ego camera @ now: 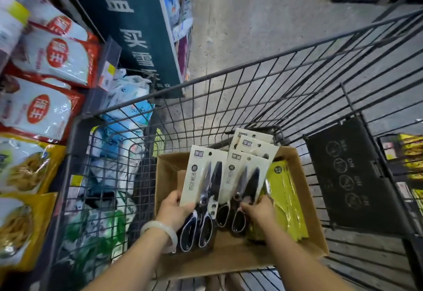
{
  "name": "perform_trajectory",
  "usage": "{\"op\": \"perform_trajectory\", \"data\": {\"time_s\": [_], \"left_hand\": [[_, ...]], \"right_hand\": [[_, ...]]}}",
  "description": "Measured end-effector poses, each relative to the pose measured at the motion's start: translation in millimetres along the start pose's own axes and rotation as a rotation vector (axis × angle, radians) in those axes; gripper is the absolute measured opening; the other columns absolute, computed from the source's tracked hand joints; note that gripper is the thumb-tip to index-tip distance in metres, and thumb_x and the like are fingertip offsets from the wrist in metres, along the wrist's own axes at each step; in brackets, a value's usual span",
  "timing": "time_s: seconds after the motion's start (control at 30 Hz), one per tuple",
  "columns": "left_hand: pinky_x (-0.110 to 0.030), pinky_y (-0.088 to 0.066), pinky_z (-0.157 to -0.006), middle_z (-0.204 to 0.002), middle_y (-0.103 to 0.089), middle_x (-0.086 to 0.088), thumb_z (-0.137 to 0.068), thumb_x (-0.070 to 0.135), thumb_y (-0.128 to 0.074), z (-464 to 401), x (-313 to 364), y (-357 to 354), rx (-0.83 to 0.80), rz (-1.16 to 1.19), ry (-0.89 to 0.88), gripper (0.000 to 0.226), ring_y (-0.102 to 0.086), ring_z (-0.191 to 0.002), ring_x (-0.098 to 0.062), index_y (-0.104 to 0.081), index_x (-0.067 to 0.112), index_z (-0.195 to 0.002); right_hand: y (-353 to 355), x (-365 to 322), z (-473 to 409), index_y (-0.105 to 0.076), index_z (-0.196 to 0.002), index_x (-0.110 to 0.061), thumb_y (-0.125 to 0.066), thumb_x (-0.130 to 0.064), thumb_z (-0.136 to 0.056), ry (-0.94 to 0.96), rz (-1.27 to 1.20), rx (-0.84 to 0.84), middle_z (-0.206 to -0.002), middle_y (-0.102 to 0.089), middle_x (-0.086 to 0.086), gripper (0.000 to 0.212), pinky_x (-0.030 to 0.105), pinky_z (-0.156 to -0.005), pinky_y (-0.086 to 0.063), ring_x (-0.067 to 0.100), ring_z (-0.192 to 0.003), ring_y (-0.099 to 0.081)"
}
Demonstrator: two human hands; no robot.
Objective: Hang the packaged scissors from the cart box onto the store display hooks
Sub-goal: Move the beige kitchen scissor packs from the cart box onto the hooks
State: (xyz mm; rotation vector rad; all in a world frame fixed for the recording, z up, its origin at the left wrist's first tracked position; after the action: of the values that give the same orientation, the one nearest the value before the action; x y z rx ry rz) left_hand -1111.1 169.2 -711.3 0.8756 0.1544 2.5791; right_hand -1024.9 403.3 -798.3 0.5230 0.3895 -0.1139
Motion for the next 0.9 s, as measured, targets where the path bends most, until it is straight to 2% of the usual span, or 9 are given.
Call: {"op": "perform_trajectory", "data": {"time_s": [0.13, 0.2, 0.27, 0.33, 0.43, 0.57, 0.63, 0.73, 0.9], "left_hand": [[-0.027, -0.045, -0.074, -0.102, -0.060, -0.004, -0.087, 0.003, -0.062, 8.3, 2.4, 11.9, 0.012, 0.030, 0.000, 0.024, -0.056, -0.084, -0.015, -0.052, 0.014, -0.106], [-0.028, -0.045, -0.076, -0.104, -0.060, -0.004, -0.087, 0.003, -0.062, 15.3, 6.6, 14.9, 0.006, 0.051, -0.002, 0.025, -0.056, -0.089, -0.017, -0.054, 0.015, -0.107], [-0.031, -0.044, -0.081, -0.104, -0.060, -0.003, -0.087, 0.003, -0.062, 24.0, 13.0, 15.9, -0.015, 0.075, -0.013, 0.027, -0.056, -0.095, -0.020, -0.056, 0.015, -0.110], [-0.032, -0.044, -0.083, -0.102, -0.061, -0.003, -0.087, 0.003, -0.062, 33.8, 23.0, 17.6, -0.029, 0.090, -0.031, 0.028, -0.057, -0.096, -0.021, -0.057, 0.016, -0.111], [-0.033, -0.048, -0.081, -0.097, -0.065, -0.003, -0.086, 0.004, -0.064, 48.5, 42.6, 23.6, -0.028, 0.102, -0.061, 0.024, -0.060, -0.091, -0.021, -0.057, 0.019, -0.103], [-0.049, -0.048, -0.098, -0.108, -0.068, -0.013, -0.085, 0.003, -0.063, 70.9, 69.5, 37.1, -0.001, 0.159, -0.097, 0.028, -0.063, -0.103, -0.032, -0.062, 0.013, -0.111], [-0.047, -0.046, -0.101, -0.107, -0.066, -0.014, -0.089, 0.003, -0.058, 86.4, 84.8, 44.1, 0.026, 0.190, -0.156, 0.024, -0.061, -0.104, -0.031, -0.060, 0.010, -0.112], [-0.038, -0.046, -0.100, -0.100, -0.067, -0.003, -0.087, 0.017, -0.066, 117.2, 101.9, 47.6, 0.029, 0.174, -0.266, 0.027, -0.061, -0.102, -0.025, -0.060, 0.013, -0.113], [-0.031, -0.045, -0.090, -0.107, -0.064, -0.002, -0.073, 0.011, -0.079, 173.7, 104.7, 53.9, 0.115, 0.159, -0.342, 0.042, -0.059, -0.104, -0.022, -0.056, 0.017, -0.108]], "right_hand": [[-7.7, 7.0, -5.6, -0.060, -0.098, -0.010, -0.069, -0.019, -0.082, 0.067, -0.018, -0.064, -0.097, -0.070, 0.012, 0.020, 0.047, -0.081, -0.056, 0.029, -0.087, -0.067], [-2.7, -4.1, 13.3, -0.059, -0.094, -0.012, -0.067, -0.010, -0.083, 0.133, -0.077, -0.104, -0.094, -0.069, 0.010, 0.014, 0.037, -0.069, -0.059, 0.024, -0.084, -0.066], [4.9, -22.1, 34.7, -0.058, -0.092, -0.014, -0.061, 0.000, -0.087, 0.176, -0.139, -0.167, -0.084, -0.066, 0.005, 0.015, 0.018, -0.050, -0.050, 0.018, -0.076, -0.062], [14.5, -42.4, 55.0, -0.058, -0.102, -0.011, -0.057, 0.002, -0.089, 0.219, -0.148, -0.232, -0.078, -0.064, 0.001, 0.019, 0.012, -0.042, -0.043, 0.010, -0.063, -0.059], [33.8, -80.5, 90.8, -0.058, -0.109, -0.013, -0.056, 0.002, -0.089, 0.303, -0.160, -0.334, -0.076, -0.064, 0.000, 0.025, 0.013, -0.042, -0.042, 0.003, -0.052, -0.058], [62.3, -120.8, 128.7, -0.059, -0.111, -0.014, -0.053, 0.008, -0.086, 0.398, -0.172, -0.386, -0.083, -0.067, 0.005, 0.033, 0.029, -0.058, -0.044, 0.020, -0.068, -0.058], [75.6, -140.4, 149.2, -0.060, -0.110, -0.011, -0.053, 0.009, -0.086, 0.472, -0.163, -0.383, -0.075, -0.069, 0.003, 0.032, 0.027, -0.057, -0.043, 0.020, -0.065, -0.057], [91.0, -162.4, 178.5, -0.058, -0.103, -0.009, -0.051, 0.011, -0.088, 0.554, -0.135, -0.409, -0.054, -0.066, -0.004, 0.026, 0.016, -0.042, -0.042, 0.006, -0.045, -0.058], [114.2, -182.4, 237.3, -0.061, -0.109, -0.011, -0.057, 0.002, -0.087, 0.699, -0.071, -0.476, -0.065, -0.069, 0.001, 0.025, 0.024, -0.052, -0.046, 0.016, -0.056, -0.056]]}}
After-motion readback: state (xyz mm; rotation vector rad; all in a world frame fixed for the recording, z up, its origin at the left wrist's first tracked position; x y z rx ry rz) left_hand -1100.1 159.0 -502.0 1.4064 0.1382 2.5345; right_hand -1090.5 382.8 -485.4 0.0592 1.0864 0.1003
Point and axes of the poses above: each hand's wrist, its own z-axis away from the middle knuckle, its own y-axis out of the back of the hand, x = y × z, the point moved 8 cm from there along -z, towards the middle knuckle
